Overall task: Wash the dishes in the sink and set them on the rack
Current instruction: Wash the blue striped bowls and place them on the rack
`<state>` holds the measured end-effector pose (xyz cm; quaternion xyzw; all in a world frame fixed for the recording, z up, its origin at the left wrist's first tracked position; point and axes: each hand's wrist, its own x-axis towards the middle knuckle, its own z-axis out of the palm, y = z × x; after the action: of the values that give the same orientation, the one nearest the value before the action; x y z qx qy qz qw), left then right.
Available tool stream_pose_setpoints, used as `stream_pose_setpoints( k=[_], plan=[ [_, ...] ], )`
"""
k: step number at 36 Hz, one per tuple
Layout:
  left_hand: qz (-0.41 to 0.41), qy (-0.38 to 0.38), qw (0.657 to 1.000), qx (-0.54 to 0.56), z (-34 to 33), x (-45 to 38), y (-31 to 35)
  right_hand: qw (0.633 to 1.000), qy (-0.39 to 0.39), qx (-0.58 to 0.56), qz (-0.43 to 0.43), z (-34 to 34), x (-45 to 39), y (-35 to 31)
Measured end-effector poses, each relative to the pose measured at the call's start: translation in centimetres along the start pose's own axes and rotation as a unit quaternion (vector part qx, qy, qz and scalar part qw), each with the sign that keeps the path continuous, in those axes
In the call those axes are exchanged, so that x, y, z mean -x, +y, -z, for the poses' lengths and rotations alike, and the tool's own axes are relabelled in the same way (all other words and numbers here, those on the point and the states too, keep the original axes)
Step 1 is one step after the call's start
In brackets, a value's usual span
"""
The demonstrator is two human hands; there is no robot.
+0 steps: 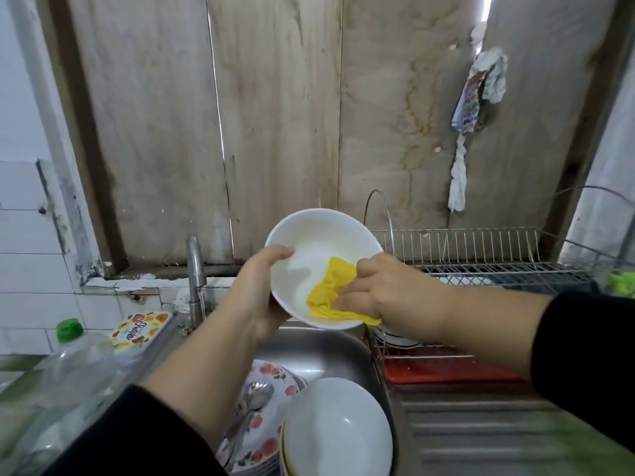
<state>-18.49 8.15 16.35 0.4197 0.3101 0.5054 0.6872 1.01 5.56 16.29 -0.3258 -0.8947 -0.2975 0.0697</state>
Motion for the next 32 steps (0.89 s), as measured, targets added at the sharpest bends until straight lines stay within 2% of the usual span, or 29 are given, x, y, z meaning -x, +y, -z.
stream_pose_setpoints(
  k=[1,3,5,6,8,11,13,15,16,17,18,19,21,23,25,26,28,30,31,32],
  plan=[
    [-0.015,0.026,0.999,0.014,-0.6,-0.1,-0.4,0.999,-0.011,-0.020,-0.025,0.1,-0.5,-0.8],
    [-0.062,0.047,0.996,0.039,-2.0,-0.1,-1.8,0.987,-0.002,-0.088,-0.137,0.0,-1.8,-3.2],
    [-0.108,0.041,0.993,0.025,-2.9,0.1,-2.9,0.951,0.011,-0.172,-0.258,-0.8,-2.1,-4.4],
    [-0.108,0.025,0.994,0.008,-2.8,0.2,-3.1,0.943,0.018,-0.200,-0.265,-0.9,-1.9,-4.3],
    [-0.084,-0.026,0.996,-0.016,-1.9,0.4,-2.0,0.959,0.027,-0.201,-0.197,-0.5,-0.8,-2.7],
    [-0.029,-0.041,0.999,-0.001,-0.1,-0.7,-0.5,0.997,0.001,-0.058,-0.043,0.2,0.6,0.7],
    [-0.046,-0.001,0.999,0.013,-0.7,-0.7,-0.6,0.999,0.007,-0.020,-0.026,0.7,0.2,0.5],
    [-0.087,0.058,0.994,0.037,-2.3,-0.6,-1.9,0.994,0.014,-0.058,-0.096,0.4,-1.3,-1.9],
    [-0.114,0.076,0.990,0.034,-3.0,-0.5,-2.9,0.983,0.016,-0.085,-0.165,0.0,-2.2,-3.3],
    [-0.137,0.082,0.987,0.017,-3.5,-0.1,-3.6,0.962,0.017,-0.136,-0.237,-0.5,-2.6,-4.4],
    [-0.148,0.072,0.986,-0.001,-3.7,0.3,-4.1,0.944,0.029,-0.184,-0.273,-0.9,-2.7,-4.8],
    [-0.141,0.043,0.989,-0.006,-3.4,0.5,-4.1,0.937,0.032,-0.215,-0.272,-0.9,-2.4,-4.7],
    [-0.091,0.000,0.996,-0.005,-2.0,0.6,-3.0,0.962,0.037,-0.191,-0.190,-0.6,-1.1,-3.0],
    [-0.039,-0.018,0.999,0.000,-0.5,0.3,-1.5,0.995,0.015,-0.064,-0.076,-0.2,0.1,-0.8],
    [-0.020,0.019,1.000,-0.009,-0.1,0.0,-0.8,0.999,0.004,0.029,-0.020,-0.4,0.6,0.0],
    [-0.035,0.054,0.998,-0.005,-0.3,-0.1,-1.1,0.999,0.008,0.023,-0.035,-0.4,0.3,-0.7],
    [-0.074,0.092,0.993,0.002,-1.8,-0.1,-2.7,0.987,0.017,-0.080,-0.136,-0.8,-1.1,-3.3],
    [-0.121,0.094,0.988,-0.022,-3.0,0.4,-4.6,0.936,0.023,-0.196,-0.290,-1.1,-2.5,-5.4],
    [-0.126,0.088,0.988,-0.028,-3.2,0.7,-5.0,0.921,0.037,-0.232,-0.312,-1.6,-2.5,-5.6],
    [-0.117,0.064,0.991,-0.029,-2.7,0.8,-4.7,0.926,0.041,-0.242,-0.288,-1.8,-2.4,-5.0]
  ],
)
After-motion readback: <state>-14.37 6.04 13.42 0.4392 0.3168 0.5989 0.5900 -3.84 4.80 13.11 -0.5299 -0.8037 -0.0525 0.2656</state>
